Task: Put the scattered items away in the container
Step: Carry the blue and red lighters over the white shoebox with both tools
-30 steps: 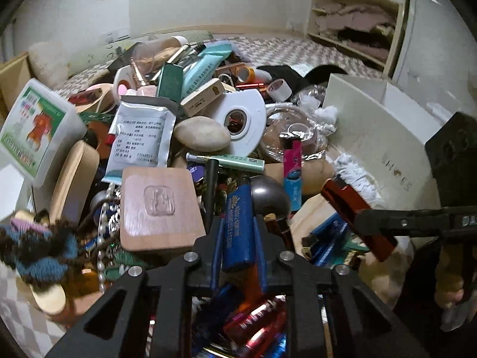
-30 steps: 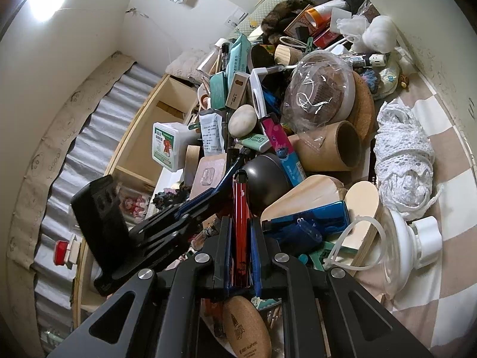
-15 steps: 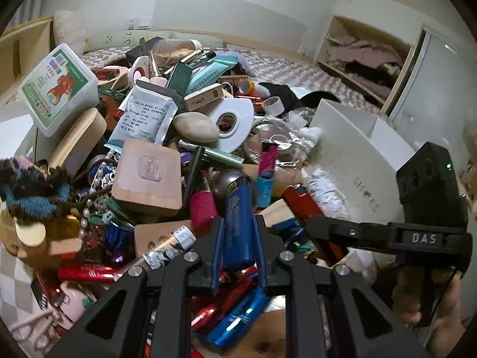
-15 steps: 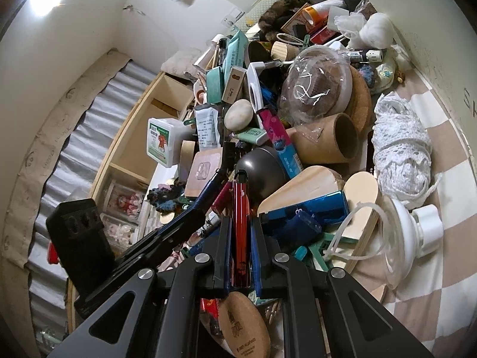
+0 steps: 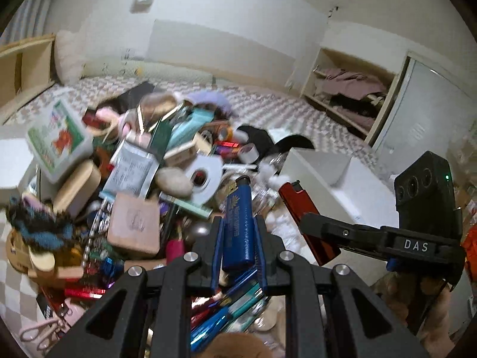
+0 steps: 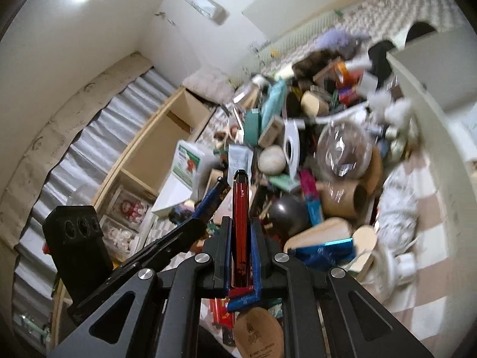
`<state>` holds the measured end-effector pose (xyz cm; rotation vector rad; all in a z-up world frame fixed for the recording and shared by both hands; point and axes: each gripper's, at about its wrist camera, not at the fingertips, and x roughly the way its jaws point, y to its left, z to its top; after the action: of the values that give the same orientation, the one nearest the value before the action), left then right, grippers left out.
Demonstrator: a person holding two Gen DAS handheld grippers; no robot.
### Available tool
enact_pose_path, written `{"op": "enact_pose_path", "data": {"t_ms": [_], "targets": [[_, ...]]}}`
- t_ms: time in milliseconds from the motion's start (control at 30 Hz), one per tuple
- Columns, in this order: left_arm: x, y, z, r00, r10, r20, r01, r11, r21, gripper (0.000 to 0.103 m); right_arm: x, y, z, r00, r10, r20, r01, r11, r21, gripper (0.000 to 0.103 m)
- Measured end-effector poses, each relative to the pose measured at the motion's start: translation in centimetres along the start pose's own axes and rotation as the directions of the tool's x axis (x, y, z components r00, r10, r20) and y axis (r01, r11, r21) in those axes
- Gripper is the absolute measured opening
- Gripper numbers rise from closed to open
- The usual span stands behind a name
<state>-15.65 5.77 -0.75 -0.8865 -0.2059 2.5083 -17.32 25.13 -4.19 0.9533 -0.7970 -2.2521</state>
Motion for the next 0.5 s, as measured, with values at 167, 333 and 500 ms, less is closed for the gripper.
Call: {"op": "enact_pose_path", "data": {"t_ms": [167, 333, 500], "targets": [[-0.7, -2.3, 2.0, 0.999, -0.034, 0.036, 0.033, 0.999, 0.019, 0.019, -3.2, 0.5, 1.9, 0.998, -0.03, 0.058, 0.031, 0.999, -0.029, 0.013], [-1.0, -5.6, 3.6, 0.994, -0.093, 0.057, 0.089, 0.994, 0.059, 0.019, -7.2, 0.9, 3.4, 0.987, -0.08, 0.137, 0.089, 0.994, -0.065, 0.013], [-1.1, -9.1, 4.9, 0.986, -0.147, 0.075, 0.139, 0.986, 0.096, 0.019, -11.2, 1.3, 4.6, 0.968, -0.133, 0.213, 0.157, 0.983, -0.099, 0.013]]}}
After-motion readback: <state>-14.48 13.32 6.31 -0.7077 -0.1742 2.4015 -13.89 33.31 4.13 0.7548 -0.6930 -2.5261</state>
